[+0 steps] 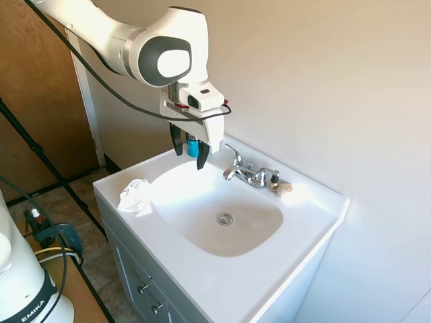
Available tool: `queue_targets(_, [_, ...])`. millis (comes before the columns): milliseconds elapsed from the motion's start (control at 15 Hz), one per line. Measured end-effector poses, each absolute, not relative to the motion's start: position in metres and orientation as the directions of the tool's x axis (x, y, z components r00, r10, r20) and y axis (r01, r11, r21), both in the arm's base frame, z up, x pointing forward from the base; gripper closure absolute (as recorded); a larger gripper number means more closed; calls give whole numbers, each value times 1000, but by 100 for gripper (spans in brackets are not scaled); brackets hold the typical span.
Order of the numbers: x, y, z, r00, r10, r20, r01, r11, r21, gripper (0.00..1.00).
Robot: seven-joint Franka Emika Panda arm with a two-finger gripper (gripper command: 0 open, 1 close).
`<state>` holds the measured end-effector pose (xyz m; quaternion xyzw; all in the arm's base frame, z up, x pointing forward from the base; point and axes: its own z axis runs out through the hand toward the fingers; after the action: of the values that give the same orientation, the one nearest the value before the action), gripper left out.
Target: Throw the tissue in the trash bin
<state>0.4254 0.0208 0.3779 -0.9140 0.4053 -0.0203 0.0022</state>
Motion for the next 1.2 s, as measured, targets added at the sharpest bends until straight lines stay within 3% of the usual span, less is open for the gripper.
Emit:
queue_targets(533, [408,59,365,711,-703,7,-701,-708,82,0])
queue_targets(1200, [352,147,289,750,-659,-49,-627,-733,265,0])
